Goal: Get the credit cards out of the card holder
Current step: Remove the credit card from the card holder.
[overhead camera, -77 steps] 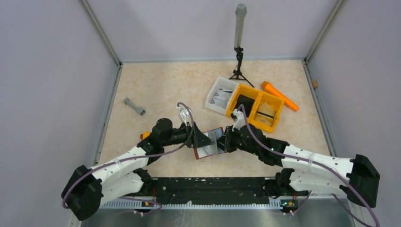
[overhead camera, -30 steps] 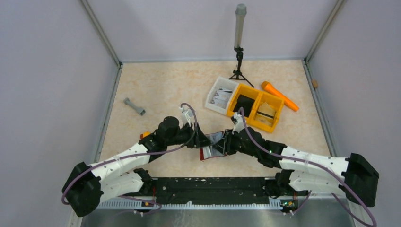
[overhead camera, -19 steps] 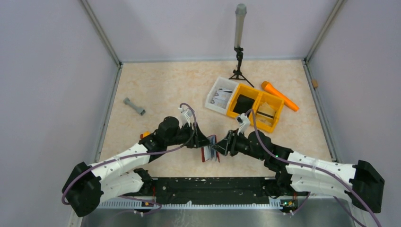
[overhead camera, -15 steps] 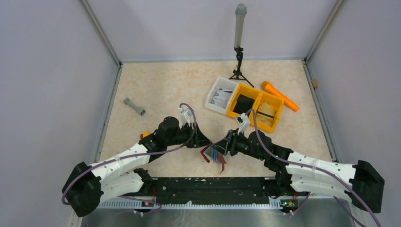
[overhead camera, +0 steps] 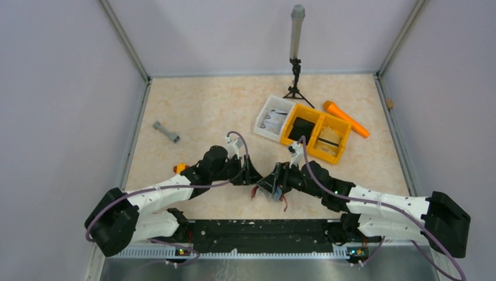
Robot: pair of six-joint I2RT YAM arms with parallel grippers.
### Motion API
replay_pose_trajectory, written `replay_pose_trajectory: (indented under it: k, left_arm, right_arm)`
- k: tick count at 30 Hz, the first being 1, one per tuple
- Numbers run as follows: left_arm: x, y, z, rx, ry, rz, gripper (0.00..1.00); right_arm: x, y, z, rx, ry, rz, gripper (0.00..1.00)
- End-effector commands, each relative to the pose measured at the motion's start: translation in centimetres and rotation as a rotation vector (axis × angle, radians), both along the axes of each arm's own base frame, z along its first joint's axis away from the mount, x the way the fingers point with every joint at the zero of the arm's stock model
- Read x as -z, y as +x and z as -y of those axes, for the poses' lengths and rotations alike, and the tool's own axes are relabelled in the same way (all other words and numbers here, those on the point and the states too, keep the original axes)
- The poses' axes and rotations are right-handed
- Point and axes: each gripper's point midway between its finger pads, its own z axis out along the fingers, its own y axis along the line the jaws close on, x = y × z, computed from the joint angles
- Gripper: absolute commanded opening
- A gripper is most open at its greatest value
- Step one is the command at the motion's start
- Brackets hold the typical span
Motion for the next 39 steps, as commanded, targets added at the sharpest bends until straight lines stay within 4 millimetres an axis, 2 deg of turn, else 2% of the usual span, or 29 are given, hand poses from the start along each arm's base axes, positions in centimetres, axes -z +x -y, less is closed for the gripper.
replay_pose_trajectory:
  k: [1,5,8,15,20,26,32,39]
  left_arm:
    - [-2.1,0.6,-0.3,0.004,-0.027,0.134,0.71]
    - [-3.5,0.4,-0.8,0.028,-0.020,0.215,0.80]
    - [-3.8,0.1,-1.1,0.047,0.021,0.255,0.87]
    - [-3.3,-0.3,-1.1,0.055,0.183,0.357,0.91]
    - [-3.3,-0.6,-0.1,0.096,0.288,0.425,0.90]
    - [-1.6,-0.3,0.7,0.124,0.391,0.407,0.83]
    - [-1.5,-0.4,1.1,0.131,0.368,0.409,0.73]
    - [-1.4,-1.1,1.3,0.158,0.350,0.382,0.68]
  right_arm:
    - [0.6,0.3,1.3,0.012,-0.052,0.042,0.76]
    - [-1.5,0.0,1.3,-0.006,-0.016,0.077,0.76]
    - [-2.6,-0.3,1.4,-0.020,-0.003,0.084,0.76]
    - [-4.4,-0.7,2.1,-0.026,-0.005,0.102,0.76]
    - [-3.0,-0.5,4.3,-0.007,-0.146,0.136,0.67]
    - [0.3,-0.6,6.3,-0.010,-0.292,0.138,0.58]
    - [1.6,-0.8,6.1,-0.023,-0.290,0.138,0.55]
    - [2.5,-0.6,5.8,-0.037,-0.336,0.127,0.51]
